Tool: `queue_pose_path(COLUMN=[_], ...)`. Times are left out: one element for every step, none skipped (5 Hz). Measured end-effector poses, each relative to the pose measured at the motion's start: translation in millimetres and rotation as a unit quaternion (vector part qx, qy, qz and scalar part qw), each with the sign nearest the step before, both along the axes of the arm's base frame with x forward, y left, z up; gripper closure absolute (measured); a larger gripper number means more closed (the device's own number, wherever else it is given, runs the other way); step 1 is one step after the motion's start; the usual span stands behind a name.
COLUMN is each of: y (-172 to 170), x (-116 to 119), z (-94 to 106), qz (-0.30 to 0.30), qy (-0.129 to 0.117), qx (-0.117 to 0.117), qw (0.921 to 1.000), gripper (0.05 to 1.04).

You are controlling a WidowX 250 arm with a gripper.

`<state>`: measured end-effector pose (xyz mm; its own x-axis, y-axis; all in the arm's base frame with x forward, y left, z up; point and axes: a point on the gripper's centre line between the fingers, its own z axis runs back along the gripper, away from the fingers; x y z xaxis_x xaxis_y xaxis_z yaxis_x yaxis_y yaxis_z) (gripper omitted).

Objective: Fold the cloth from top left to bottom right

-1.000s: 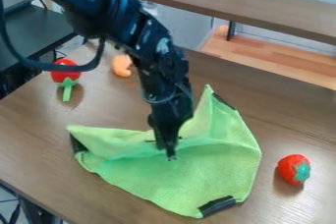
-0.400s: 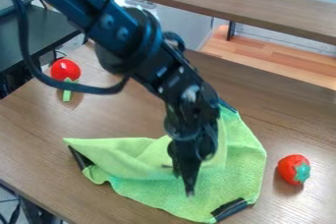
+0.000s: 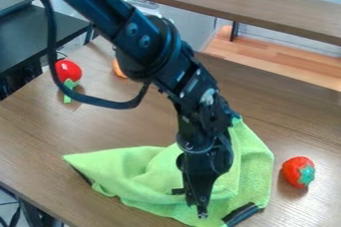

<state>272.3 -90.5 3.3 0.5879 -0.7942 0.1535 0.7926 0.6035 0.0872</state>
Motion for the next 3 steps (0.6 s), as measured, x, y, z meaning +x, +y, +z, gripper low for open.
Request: queue_pose_path(y=[1.2,1.4,1.2], x=[0.7,0.2,0.7], z=[0.3,0.0,0.3], qz=[0.001,0.000,0.000], qy=[0.000,0.001,0.000], qx=[-0.001,0.000,-0.001], qw=[1.0000,1.0000,1.0000], gripper=[0.285,0.077,0.080])
